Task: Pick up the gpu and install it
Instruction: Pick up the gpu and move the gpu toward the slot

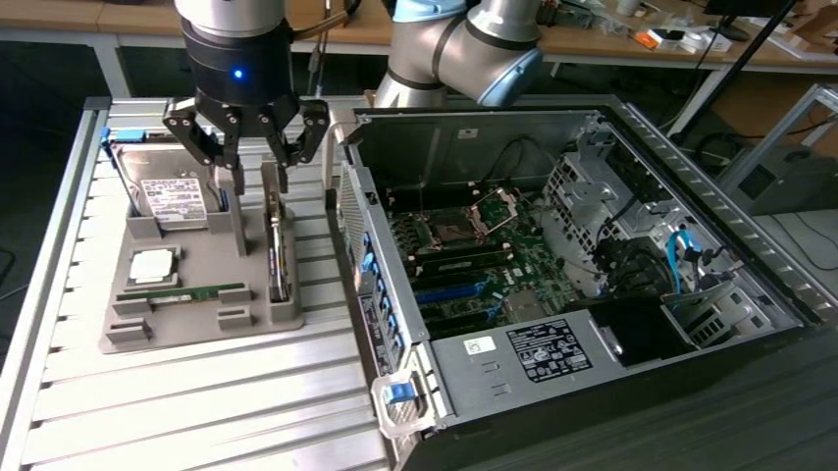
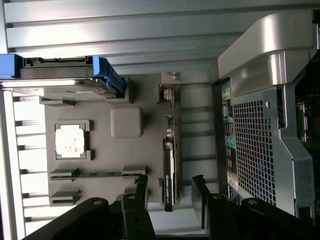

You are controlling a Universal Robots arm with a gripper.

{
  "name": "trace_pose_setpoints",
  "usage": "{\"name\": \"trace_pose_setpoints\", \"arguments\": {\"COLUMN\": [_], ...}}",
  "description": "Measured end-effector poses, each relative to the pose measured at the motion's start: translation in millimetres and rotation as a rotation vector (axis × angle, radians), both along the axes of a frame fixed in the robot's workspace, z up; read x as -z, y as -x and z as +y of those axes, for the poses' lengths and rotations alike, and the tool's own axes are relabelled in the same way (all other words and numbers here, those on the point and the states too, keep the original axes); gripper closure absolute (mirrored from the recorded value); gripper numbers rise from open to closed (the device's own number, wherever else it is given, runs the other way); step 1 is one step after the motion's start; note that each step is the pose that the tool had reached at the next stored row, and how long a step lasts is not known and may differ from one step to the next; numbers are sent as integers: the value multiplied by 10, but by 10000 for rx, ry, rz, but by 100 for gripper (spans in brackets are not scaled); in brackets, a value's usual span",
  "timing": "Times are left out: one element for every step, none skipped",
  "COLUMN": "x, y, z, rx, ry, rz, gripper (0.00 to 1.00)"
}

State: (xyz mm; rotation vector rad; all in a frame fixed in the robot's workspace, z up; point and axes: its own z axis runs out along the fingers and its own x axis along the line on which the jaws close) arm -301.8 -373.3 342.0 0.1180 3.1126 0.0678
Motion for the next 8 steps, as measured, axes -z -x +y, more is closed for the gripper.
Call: {"name": "trace_pose_setpoints", "arguments": {"x": [8,16,25,34,41,49,57,64], "y": [-3,-6,-9,-11,-14,-16,-18,-19], "z": [2,4,6,8,11,14,17,20], "rx": [0,-1,0,0,-1,-1,-1,0], "ry": [0,0,0,0,1,1,1,1], "rz": [0,0,0,0,1,0,1,1], "gripper": [52,52,52,52,52,52,52,52]}}
